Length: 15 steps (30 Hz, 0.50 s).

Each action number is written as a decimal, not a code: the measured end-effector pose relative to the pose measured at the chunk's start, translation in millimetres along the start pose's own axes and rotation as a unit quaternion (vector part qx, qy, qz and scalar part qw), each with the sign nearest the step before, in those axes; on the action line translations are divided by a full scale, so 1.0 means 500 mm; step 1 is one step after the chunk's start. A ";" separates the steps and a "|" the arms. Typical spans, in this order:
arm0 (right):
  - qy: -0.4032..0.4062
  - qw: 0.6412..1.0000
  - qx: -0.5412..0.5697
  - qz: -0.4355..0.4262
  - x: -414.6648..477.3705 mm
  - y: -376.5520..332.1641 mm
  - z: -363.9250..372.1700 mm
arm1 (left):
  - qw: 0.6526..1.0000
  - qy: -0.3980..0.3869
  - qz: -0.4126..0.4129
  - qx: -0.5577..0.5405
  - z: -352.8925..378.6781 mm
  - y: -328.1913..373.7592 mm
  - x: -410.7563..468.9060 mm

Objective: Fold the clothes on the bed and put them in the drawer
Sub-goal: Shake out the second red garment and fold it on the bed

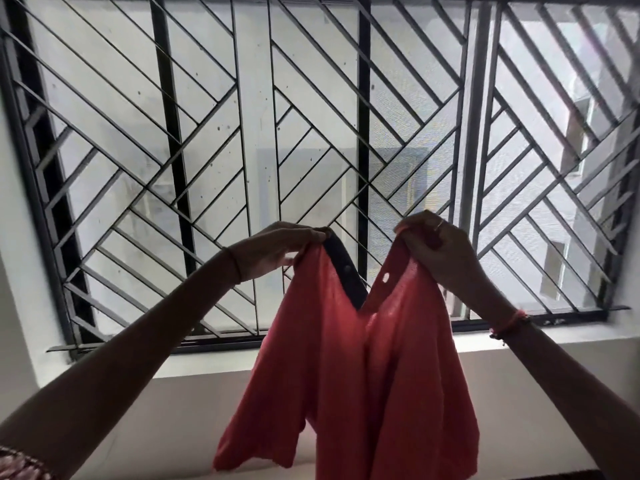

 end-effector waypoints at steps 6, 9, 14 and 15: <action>-0.110 0.979 -0.141 -0.101 0.015 -0.034 0.065 | 0.998 -0.052 -0.009 0.045 0.063 0.012 0.002; -0.141 0.966 -0.177 -0.127 0.009 -0.036 0.086 | 0.996 -0.073 -0.021 0.045 0.078 0.000 0.000; -0.140 0.968 -0.177 -0.107 0.003 -0.021 0.085 | 0.996 -0.086 -0.020 0.026 0.086 -0.021 -0.011; -0.140 0.968 -0.181 -0.106 0.003 -0.019 0.085 | 0.996 -0.081 -0.017 0.020 0.089 -0.023 -0.012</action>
Point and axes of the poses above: each hand's wrist, its own x-axis towards the middle knuckle, its own z-axis out of the palm, y = z × x, the point moved 5 cm from there along x, towards the middle knuckle
